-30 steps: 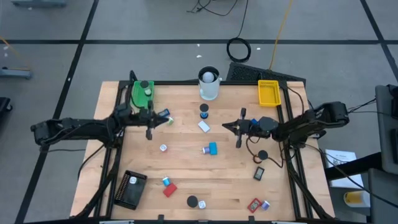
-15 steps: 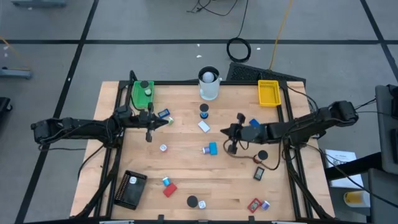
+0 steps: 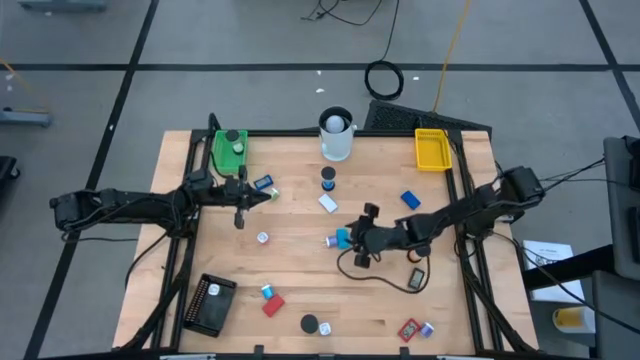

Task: Pick & Place Office items
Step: Put the light blue digital clock into the yellow bin

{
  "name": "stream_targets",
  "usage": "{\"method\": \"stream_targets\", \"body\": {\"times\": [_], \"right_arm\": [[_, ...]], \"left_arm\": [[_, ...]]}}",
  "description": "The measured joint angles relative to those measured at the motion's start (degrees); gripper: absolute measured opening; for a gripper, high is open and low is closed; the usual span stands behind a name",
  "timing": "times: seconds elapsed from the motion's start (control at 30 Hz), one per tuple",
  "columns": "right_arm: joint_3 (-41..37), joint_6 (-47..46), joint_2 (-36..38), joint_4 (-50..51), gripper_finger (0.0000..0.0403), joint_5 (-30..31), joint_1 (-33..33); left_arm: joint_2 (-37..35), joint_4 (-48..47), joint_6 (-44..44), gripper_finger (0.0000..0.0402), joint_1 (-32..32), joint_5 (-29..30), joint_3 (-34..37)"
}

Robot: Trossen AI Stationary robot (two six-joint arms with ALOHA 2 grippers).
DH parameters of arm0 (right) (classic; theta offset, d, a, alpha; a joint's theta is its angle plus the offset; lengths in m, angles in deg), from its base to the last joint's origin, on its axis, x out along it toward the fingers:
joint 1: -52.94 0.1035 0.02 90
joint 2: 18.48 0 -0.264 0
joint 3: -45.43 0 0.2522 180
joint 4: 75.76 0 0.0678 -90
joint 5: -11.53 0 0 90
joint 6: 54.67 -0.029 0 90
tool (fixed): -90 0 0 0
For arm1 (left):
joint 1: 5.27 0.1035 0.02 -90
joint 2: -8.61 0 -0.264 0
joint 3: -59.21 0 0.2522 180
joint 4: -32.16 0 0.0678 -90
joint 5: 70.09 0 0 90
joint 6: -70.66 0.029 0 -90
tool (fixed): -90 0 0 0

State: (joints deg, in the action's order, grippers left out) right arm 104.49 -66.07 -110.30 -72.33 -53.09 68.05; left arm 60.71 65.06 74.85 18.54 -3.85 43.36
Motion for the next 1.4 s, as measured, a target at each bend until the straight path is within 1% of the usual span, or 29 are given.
{"method": "stream_targets", "body": {"times": [0.07,0.13,0.2,0.27,0.33,0.4,0.5,0.57,0.63,0.7,0.77,0.8,0.9,1.07,1.1,1.13,1.17,1.3,1.4], "right_arm": [[0.9,0.0,-1.2,0.1,0.0235,-0.3,0.0],[2.1,0.1,-2.5,0.9,0.0277,-2.8,-0.4],[3.6,0.0,-3.8,2.7,0.0312,-5.4,-0.8],[4.9,0.1,-5.1,4.9,0.0339,-6.4,-1.5],[5.8,0.1,-6.1,6.2,0.0356,-7.1,-2.2],[6.4,-0.7,-7.0,7.3,0.0365,-7.7,-3.0],[7.5,-2.6,-7.3,10.3,0.0366,-7.5,-3.5],[8.0,-3.8,-7.0,11.6,0.0359,-7.4,-3.5],[8.4,-4.7,-6.4,11.9,0.0346,-7.6,-2.9],[8.6,-4.7,-5.9,10.8,0.0325,-7.6,-2.0],[8.7,-4.5,-5.9,9.6,0.0293,-8.1,-1.2],[8.6,-4.4,-6.0,9.2,0.0274,-9.3,-0.9],[8.6,-3.7,-6.6,7.0,0.0197,-12.2,-0.3],[8.5,-1.7,-7.7,5.9,0.0047,-12.3,-0.4],[8.6,-1.2,-8.3,4.9,0.0024,-12.2,-0.6],[8.7,-0.8,-8.9,4.3,0.0013,-12.2,-0.9],[8.6,-0.8,-9.3,4.4,0.0011,-12.2,-0.9],[8.6,-1.2,-9.1,4.4,0.0024,-13.8,-0.9],[8.6,-1.7,-9.2,4.5,0.0020,-13.5,-0.9]], "left_arm": [[0.0,-0.3,-0.1,0.0021,-0.1,-0.2,0.0],[0.0,-0.6,-0.2,0.0021,-0.2,-0.2,0.0],[0.0,-0.7,-0.1,0.0021,-0.6,-0.2,0.0],[0.0,-0.7,0.0,0.0021,-0.8,-0.2,0.0],[0.0,-0.7,0.2,0.0021,-1.1,-0.2,0.0],[0.0,-0.8,0.2,0.0021,-1.4,-0.1,0.0],[0.0,-1.2,0.2,0.0021,-1.5,0.3,0.0],[0.0,-1.7,0.5,0.0021,-1.5,0.8,0.0],[0.0,-1.8,0.5,0.0021,-1.5,1.3,0.0],[0.0,-2.0,0.6,0.0021,-1.5,1.8,0.0],[0.0,-2.0,0.6,0.0021,-1.5,1.8,0.0],[0.0,-2.0,0.6,0.0021,-1.5,1.8,0.0],[0.0,-2.1,0.4,0.0021,-1.6,1.9,0.0],[0.0,-2.1,0.2,0.0021,-1.6,2.7,0.0],[0.0,-2.1,0.2,0.0021,-1.6,2.9,0.0],[0.0,-2.1,0.2,0.0021,-1.6,2.9,0.0],[0.0,-2.1,0.2,0.0021,-1.6,2.9,0.0],[0.0,-2.3,0.2,0.0021,-1.7,2.9,0.0],[0.0,-2.4,0.2,0.0021,-1.7,2.9,0.0]]}}
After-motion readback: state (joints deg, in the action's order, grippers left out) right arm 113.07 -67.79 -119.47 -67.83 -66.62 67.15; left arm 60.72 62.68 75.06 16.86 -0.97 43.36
